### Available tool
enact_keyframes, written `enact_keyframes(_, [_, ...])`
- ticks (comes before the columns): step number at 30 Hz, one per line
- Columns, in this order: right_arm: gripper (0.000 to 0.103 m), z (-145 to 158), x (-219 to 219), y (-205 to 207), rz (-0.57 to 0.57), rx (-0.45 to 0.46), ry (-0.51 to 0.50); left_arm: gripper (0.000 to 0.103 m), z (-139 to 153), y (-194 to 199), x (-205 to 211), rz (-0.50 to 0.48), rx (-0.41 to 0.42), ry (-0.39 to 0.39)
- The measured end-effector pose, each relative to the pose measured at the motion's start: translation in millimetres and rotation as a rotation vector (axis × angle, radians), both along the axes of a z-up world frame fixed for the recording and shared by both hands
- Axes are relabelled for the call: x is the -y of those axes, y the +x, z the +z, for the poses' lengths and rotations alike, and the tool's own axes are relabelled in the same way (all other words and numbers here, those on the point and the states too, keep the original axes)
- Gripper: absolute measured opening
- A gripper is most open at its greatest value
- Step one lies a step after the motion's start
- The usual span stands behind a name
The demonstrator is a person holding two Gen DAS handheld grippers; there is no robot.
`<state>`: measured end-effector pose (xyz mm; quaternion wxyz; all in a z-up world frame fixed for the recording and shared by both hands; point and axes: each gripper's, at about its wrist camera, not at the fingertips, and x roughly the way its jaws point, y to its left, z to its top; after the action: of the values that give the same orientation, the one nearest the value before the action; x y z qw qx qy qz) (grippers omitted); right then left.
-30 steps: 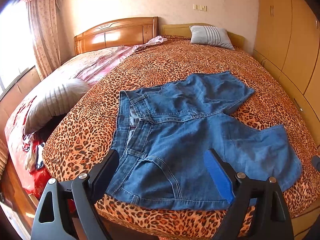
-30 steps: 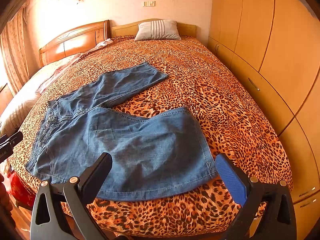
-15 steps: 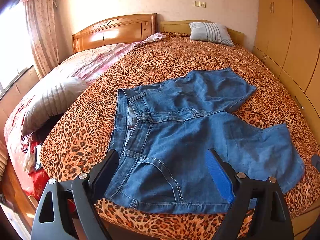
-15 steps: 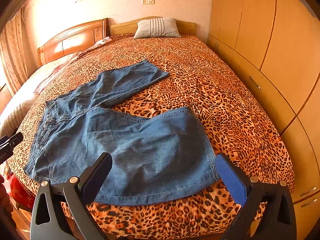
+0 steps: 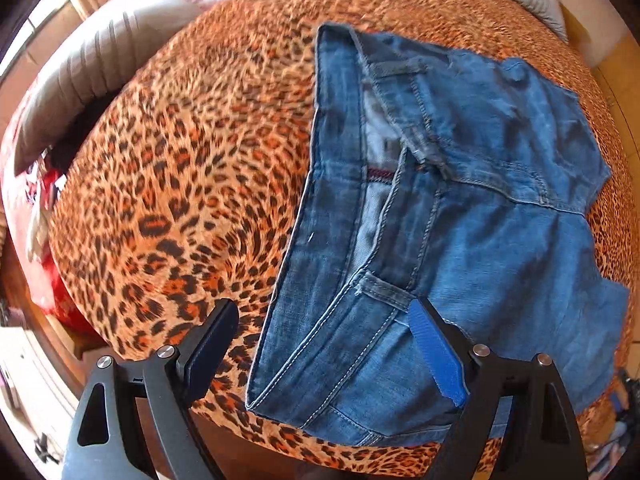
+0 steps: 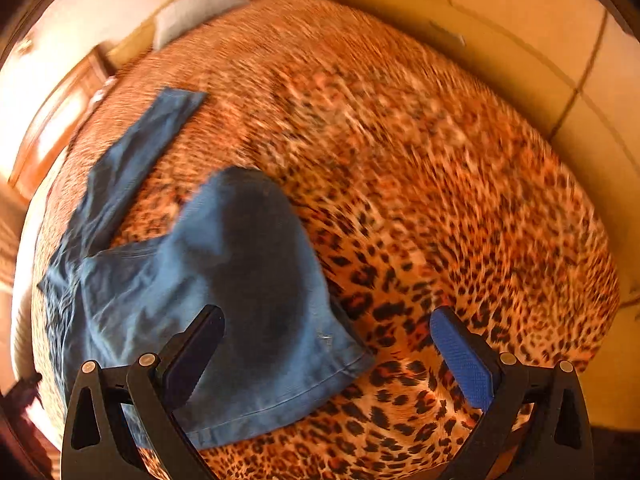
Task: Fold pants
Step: 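Lower the left tool to the jeans waistband while the right tool reaches the leg hem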
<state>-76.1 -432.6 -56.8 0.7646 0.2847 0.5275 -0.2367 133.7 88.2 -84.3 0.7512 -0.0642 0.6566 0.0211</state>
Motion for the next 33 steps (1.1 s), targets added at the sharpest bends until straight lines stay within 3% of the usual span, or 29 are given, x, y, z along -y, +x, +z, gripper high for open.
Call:
enact_keyframes(2, [0.097,-20.8,-1.1,0.1,-0.001,-0.054,0.030,0.083,-18.6,7.6,-4.2,0.032,-0.075,-0.057])
enact_keyframes(3, [0.089,-27.6,-5.3,1.3,0.016,-0.072,0.031,0.074,-25.3,9.9,-2.7,0.033,-0.099,-0.072])
enact_keyframes(4, [0.051,-32.9,-12.4,3.9,0.054,-0.083,0.033,0.071,-31.2,12.2,0.6,0.026,-0.124,-0.071])
enact_keyframes(5, [0.024,-35.1,-20.7,5.0,0.086,-0.100,0.029,0.070,-32.4,14.6,6.2,0.007,-0.122,-0.041])
enact_keyframes(7, [0.015,-29.7,-29.7,6.4,0.126,-0.081,0.026,0.055,-26.0,18.8,20.1,-0.058,-0.093,0.004])
enact_keyframes(8, [0.014,-22.2,-30.1,4.5,0.127,-0.061,0.025,0.031,-21.3,20.9,26.8,-0.094,-0.095,-0.001])
enact_keyframes(9, [0.014,-8.7,-28.2,-1.7,0.116,-0.022,0.014,0.021,-18.1,22.6,31.1,-0.115,-0.106,-0.009])
enact_keyframes(11, [0.014,15.9,-20.2,-21.5,0.081,0.041,-0.008,0.021,-16.2,23.6,35.8,-0.122,-0.106,0.031])
enact_keyframes(12, [0.014,15.5,-13.8,-32.1,0.066,0.019,-0.010,0.021,-19.3,23.6,37.4,-0.123,-0.119,0.061])
enact_keyframes(15, [0.019,-11.5,-6.8,-50.5,0.074,-0.114,0.051,0.021,-19.7,20.7,43.2,-0.107,-0.122,0.053])
enact_keyframes(17, [0.027,-9.1,-8.4,-53.1,0.058,-0.138,0.027,0.021,-19.4,24.8,45.3,-0.096,-0.162,0.033])
enact_keyframes(19, [0.028,3.7,1.0,-49.4,0.030,-0.067,0.038,0.021,-11.0,25.1,38.1,-0.066,-0.170,0.000])
enact_keyframes(22, [0.043,30.1,12.8,-22.7,0.055,0.035,0.018,0.021,13.9,39.5,35.4,-0.039,-0.096,0.005])
enact_keyframes(23, [0.046,34.7,17.7,-2.0,0.086,0.056,0.010,0.024,25.9,50.1,36.8,-0.029,-0.058,0.018])
enact_keyframes(25, [0.049,43.8,20.0,37.8,0.165,0.088,0.004,0.039,43.0,70.7,35.9,0.017,-0.001,0.039])
enact_keyframes(27, [0.050,41.2,26.7,82.7,0.227,0.097,0.024,0.067,47.2,88.4,31.0,0.113,0.039,0.009])
enact_keyframes(28, [0.050,39.8,28.3,108.7,0.259,0.111,0.047,0.072,48.2,98.0,32.9,0.137,0.051,-0.028])
enact_keyframes(33, [0.051,35.8,26.0,224.3,0.341,0.163,0.092,0.073,32.8,145.2,37.0,0.233,0.024,-0.075])
